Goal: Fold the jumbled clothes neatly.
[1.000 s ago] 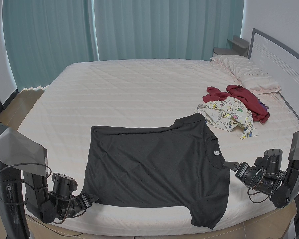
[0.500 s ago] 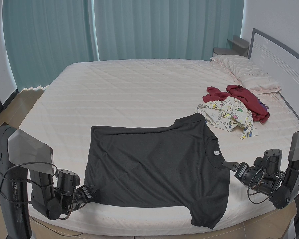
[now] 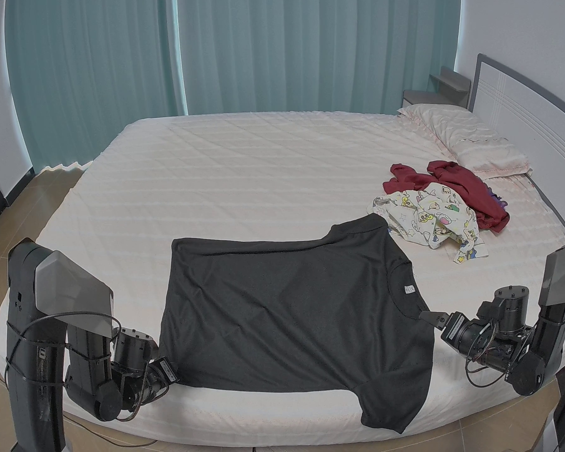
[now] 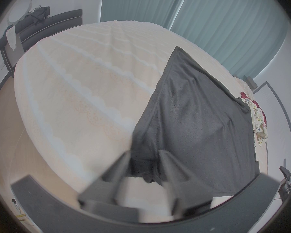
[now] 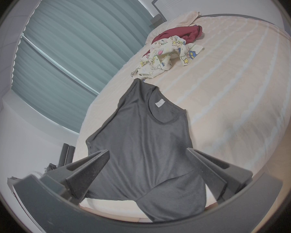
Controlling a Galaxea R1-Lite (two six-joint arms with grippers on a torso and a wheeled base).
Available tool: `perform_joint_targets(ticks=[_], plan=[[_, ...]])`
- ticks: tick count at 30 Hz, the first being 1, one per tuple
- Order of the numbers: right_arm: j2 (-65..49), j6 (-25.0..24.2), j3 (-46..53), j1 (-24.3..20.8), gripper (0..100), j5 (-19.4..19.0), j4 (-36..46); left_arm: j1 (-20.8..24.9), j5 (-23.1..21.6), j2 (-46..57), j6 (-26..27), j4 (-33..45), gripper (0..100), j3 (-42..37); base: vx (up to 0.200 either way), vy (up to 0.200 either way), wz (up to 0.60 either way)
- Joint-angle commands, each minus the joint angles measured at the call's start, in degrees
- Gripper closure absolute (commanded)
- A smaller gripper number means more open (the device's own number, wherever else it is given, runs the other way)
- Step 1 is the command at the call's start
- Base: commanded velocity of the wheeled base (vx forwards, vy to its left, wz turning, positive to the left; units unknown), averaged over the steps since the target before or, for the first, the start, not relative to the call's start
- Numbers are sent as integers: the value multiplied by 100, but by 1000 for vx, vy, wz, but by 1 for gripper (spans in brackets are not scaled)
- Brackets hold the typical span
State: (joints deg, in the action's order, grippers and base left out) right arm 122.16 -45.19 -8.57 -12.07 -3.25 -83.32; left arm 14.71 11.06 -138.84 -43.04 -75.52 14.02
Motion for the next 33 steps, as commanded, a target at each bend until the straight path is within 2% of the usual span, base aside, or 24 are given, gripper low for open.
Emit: perform_joint_targets(ticks=[1, 6, 8, 11, 14, 18, 23, 24, 26, 33], plan=[[361, 107, -4, 29, 0, 27, 0, 5, 11, -29, -20, -15, 100, -84, 0, 0, 0], [994, 1047, -382, 389, 0, -26, 132, -48, 11, -3, -20, -288, 100, -470, 0, 0, 0], [1038, 1100, -417, 416, 0, -44, 141, -48, 11, -3, -20, -332, 100, -514, 0, 0, 0], [1521, 1610, -831, 486, 0, -96, 325, -135, 11, -56, 7, -710, 100, -699, 0, 0, 0], [1618, 1803, -1129, 442, 0, -140, 642, -153, 11, -73, 15, -841, 100, -822, 0, 0, 0], [1758, 1830, -1639, 372, 0, -140, 1204, -162, 11, -108, 24, -921, 100, -839, 0, 0, 0], [1794, 1830, -1991, 354, 0, -272, 1433, -188, 11, -135, 24, -929, 100, -839, 0, 0, 0], [1794, 1830, -1991, 354, 100, -281, 1442, -188, 11, -135, 24, -929, 100, -839, 0, 0, 0], [1794, 1830, -2096, 346, 100, -369, 1679, -197, 2, -196, 24, -938, 100, -839, 0, 0, 0], [1706, 1812, -2729, 556, 100, -334, 1486, -223, 11, -310, 77, -1070, 100, -839, 0, 0, 0]])
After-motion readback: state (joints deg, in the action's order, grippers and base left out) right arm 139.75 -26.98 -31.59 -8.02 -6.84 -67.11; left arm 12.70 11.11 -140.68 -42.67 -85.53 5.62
